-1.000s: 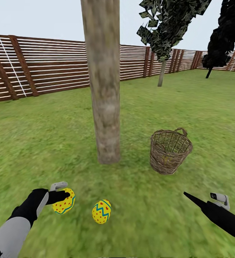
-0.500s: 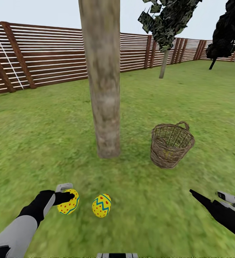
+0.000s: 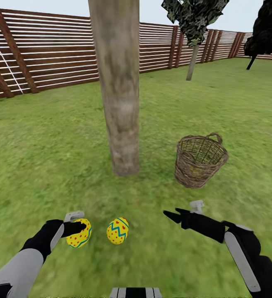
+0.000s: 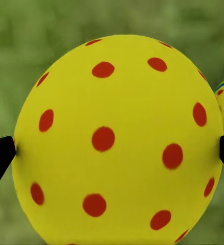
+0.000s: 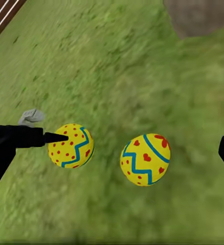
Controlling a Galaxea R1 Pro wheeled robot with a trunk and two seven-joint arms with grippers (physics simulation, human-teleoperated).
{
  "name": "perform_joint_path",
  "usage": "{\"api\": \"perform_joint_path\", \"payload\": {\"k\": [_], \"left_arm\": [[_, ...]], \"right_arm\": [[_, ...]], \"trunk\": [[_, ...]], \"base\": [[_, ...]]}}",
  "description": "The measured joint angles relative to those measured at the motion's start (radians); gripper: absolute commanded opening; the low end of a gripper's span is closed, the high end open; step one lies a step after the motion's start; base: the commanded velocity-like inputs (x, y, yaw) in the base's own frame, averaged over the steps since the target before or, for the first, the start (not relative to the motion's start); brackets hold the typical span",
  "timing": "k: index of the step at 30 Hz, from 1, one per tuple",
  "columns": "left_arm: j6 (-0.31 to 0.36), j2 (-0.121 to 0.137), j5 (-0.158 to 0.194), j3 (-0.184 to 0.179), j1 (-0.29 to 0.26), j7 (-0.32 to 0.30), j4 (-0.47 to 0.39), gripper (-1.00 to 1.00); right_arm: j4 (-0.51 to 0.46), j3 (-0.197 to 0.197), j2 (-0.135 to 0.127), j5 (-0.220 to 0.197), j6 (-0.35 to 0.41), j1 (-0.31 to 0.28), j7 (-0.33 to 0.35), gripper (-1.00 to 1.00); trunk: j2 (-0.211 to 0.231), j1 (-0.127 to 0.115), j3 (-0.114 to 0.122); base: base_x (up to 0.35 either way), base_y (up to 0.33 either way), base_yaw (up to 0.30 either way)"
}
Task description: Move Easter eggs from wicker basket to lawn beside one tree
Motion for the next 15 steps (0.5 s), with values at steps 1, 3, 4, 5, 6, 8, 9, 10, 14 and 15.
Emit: {"api": "perform_joint_path", "payload": {"k": [1, 3, 4, 5, 6, 8, 9, 10, 14, 15], "left_arm": [[0.000, 0.000, 0.000, 0.000, 0.000, 0.000, 0.000, -1.00], [0.000, 0.000, 0.000, 0.000, 0.000, 0.000, 0.000, -1.00], [0.000, 0.000, 0.001, 0.000, 0.000, 0.000, 0.000, -1.00], [-0.001, 0.000, 0.001, 0.000, 0.000, 0.000, 0.000, -1.00], [-0.005, 0.000, 0.002, -0.001, 0.000, 0.000, 0.000, -1.00], [-0.016, 0.000, 0.002, -0.001, 0.000, 0.000, -0.002, -1.00], [-0.019, 0.000, 0.002, -0.001, 0.000, 0.000, -0.005, -1.00], [-0.021, 0.000, 0.002, -0.001, 0.000, 0.000, -0.008, -1.00], [-0.051, -0.001, 0.003, 0.000, -0.023, 0.000, -0.009, -1.00], [-0.054, -0.001, 0.003, 0.000, -0.031, 0.000, -0.008, -1.00]], "right_arm": [[0.000, 0.005, 0.000, 0.001, 0.001, -0.002, -0.003, 1.00], [0.000, 0.009, 0.000, 0.000, 0.002, -0.004, -0.005, 1.00], [0.000, 0.010, 0.000, -0.001, 0.003, -0.005, -0.005, 1.00], [0.000, 0.011, 0.000, -0.001, 0.004, -0.005, -0.006, 1.00], [0.000, 0.011, 0.000, -0.001, 0.005, -0.005, -0.006, 1.00], [0.000, 0.011, -0.001, -0.001, 0.007, -0.005, -0.006, 1.00], [0.000, 0.011, -0.002, -0.002, 0.008, -0.005, -0.006, 1.00], [0.000, 0.011, -0.003, -0.002, 0.008, -0.004, -0.006, 1.00], [0.000, 0.010, -0.007, -0.003, 0.011, -0.003, -0.006, 1.00], [0.000, 0.009, -0.008, -0.003, 0.011, -0.003, -0.006, 1.00]], "trunk": [[0.000, 0.000, -0.004], [-0.001, 0.001, -0.012], [-0.001, 0.002, -0.015], [-0.001, 0.002, -0.019], [-0.001, 0.003, -0.023], [-0.002, 0.004, -0.031], [-0.002, 0.004, -0.035], [-0.002, 0.004, -0.039], [-0.003, 0.006, -0.054], [-0.004, 0.007, -0.058]], "base": [[0.000, 0.000, 0.000], [0.000, 0.000, 0.000], [0.000, 0.000, 0.000], [0.000, 0.000, 0.000], [0.000, 0.000, 0.000], [0.000, 0.000, 0.000], [0.000, 0.000, 0.000], [0.000, 0.000, 0.000], [0.000, 0.000, 0.000], [0.000, 0.000, 0.000]]}}
